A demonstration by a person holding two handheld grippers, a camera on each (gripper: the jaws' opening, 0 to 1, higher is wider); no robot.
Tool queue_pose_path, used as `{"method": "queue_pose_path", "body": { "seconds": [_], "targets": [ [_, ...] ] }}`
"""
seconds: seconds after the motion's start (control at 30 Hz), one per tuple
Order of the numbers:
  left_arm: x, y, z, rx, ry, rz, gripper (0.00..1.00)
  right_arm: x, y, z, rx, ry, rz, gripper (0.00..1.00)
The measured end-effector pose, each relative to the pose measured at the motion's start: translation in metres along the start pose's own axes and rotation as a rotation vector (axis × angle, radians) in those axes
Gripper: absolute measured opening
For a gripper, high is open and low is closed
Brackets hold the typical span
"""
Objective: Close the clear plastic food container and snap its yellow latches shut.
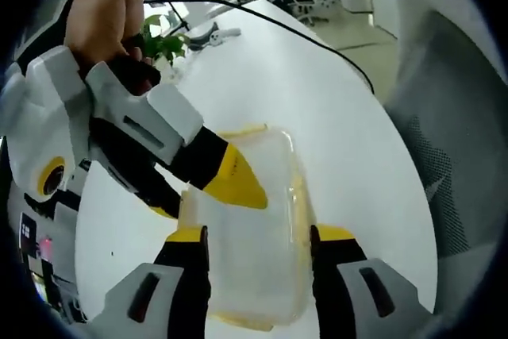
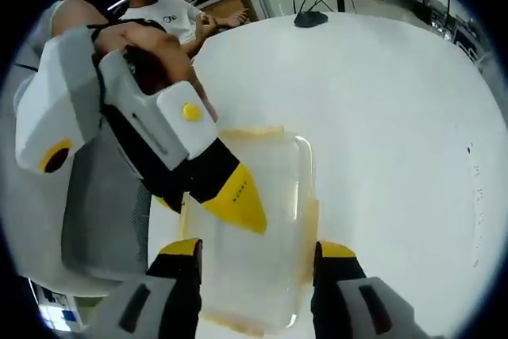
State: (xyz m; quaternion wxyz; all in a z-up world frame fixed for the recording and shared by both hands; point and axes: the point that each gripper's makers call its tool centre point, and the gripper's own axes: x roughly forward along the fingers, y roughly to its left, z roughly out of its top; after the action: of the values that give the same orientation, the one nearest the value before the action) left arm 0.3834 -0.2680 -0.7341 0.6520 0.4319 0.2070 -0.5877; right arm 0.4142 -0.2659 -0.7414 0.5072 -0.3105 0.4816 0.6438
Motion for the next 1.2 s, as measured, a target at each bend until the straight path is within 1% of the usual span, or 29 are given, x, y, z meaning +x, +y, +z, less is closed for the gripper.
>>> {"method": "queue_pose_path", "body": {
  "seconds": [0.07,0.13,0.17,0.2,0.27,0.33,0.37,0.43,0.47,0.5,0.53,0.57,0.67,0.8,0.87,0.93,1.0,1.03,1.07,1.17,1.2],
  "targets": [
    [0.000,0.000,0.001,-0.025,-0.008,-0.005,0.48,-0.003,0.001,0.000,-0.029,-0.002,-0.022,0.54],
    [-0.002,0.001,0.001,-0.038,-0.008,-0.011,0.47,-0.006,0.003,0.000,-0.035,-0.004,-0.029,0.53],
    [-0.003,-0.002,0.003,-0.068,-0.018,-0.028,0.47,-0.009,0.004,0.001,-0.042,-0.012,-0.041,0.53],
    [-0.003,-0.002,0.005,-0.091,-0.040,-0.043,0.46,-0.011,0.004,0.002,-0.043,-0.023,-0.049,0.53],
    [-0.006,0.002,0.003,-0.107,-0.044,-0.046,0.46,-0.015,0.006,0.002,-0.045,-0.031,-0.060,0.52],
    [-0.007,0.005,0.001,-0.112,-0.040,-0.042,0.49,-0.017,0.008,0.002,-0.055,-0.035,-0.071,0.53],
    [-0.009,0.007,0.002,-0.129,-0.046,-0.043,0.49,-0.018,0.009,0.000,-0.055,-0.034,-0.080,0.53],
    [-0.013,0.008,0.002,-0.132,-0.046,-0.047,0.51,-0.018,0.010,-0.002,-0.064,-0.032,-0.094,0.55],
    [-0.014,0.006,0.005,-0.170,-0.068,-0.077,0.52,-0.018,0.010,-0.003,-0.062,-0.031,-0.103,0.55],
    [-0.016,0.006,0.005,-0.179,-0.066,-0.088,0.53,-0.019,0.010,-0.003,-0.064,-0.038,-0.115,0.58],
    [-0.019,0.009,0.004,-0.167,-0.065,-0.085,0.54,-0.019,0.010,-0.004,-0.059,-0.038,-0.129,0.59],
    [-0.021,0.009,0.005,-0.160,-0.067,-0.094,0.54,-0.019,0.010,-0.005,-0.058,-0.036,-0.141,0.60],
    [-0.025,0.016,-0.002,-0.170,-0.045,-0.103,0.60,-0.021,0.012,-0.006,-0.050,-0.052,-0.159,0.64],
    [-0.030,0.024,-0.012,-0.215,-0.028,-0.114,0.69,-0.023,0.015,-0.009,-0.047,-0.060,-0.173,0.69],
    [-0.031,0.027,-0.018,-0.233,-0.010,-0.119,0.70,-0.023,0.018,-0.012,-0.051,-0.055,-0.181,0.70],
    [-0.032,0.030,-0.022,-0.234,-0.001,-0.127,0.71,-0.023,0.020,-0.016,-0.043,-0.054,-0.182,0.72],
    [-0.033,0.032,-0.022,-0.232,0.001,-0.136,0.71,-0.023,0.021,-0.018,-0.032,-0.061,-0.197,0.78],
    [-0.033,0.031,-0.020,-0.237,-0.007,-0.154,0.72,-0.022,0.021,-0.020,-0.031,-0.063,-0.206,0.81],
    [-0.032,0.030,-0.021,-0.238,0.001,-0.161,0.73,-0.022,0.021,-0.021,-0.028,-0.063,-0.210,0.84],
    [-0.026,0.028,-0.027,-0.220,0.047,-0.192,0.77,-0.019,0.024,-0.029,-0.029,-0.053,-0.220,0.89],
    [-0.025,0.026,-0.030,-0.225,0.063,-0.201,0.82,-0.017,0.024,-0.031,-0.027,-0.050,-0.221,0.91]
  ]
}}
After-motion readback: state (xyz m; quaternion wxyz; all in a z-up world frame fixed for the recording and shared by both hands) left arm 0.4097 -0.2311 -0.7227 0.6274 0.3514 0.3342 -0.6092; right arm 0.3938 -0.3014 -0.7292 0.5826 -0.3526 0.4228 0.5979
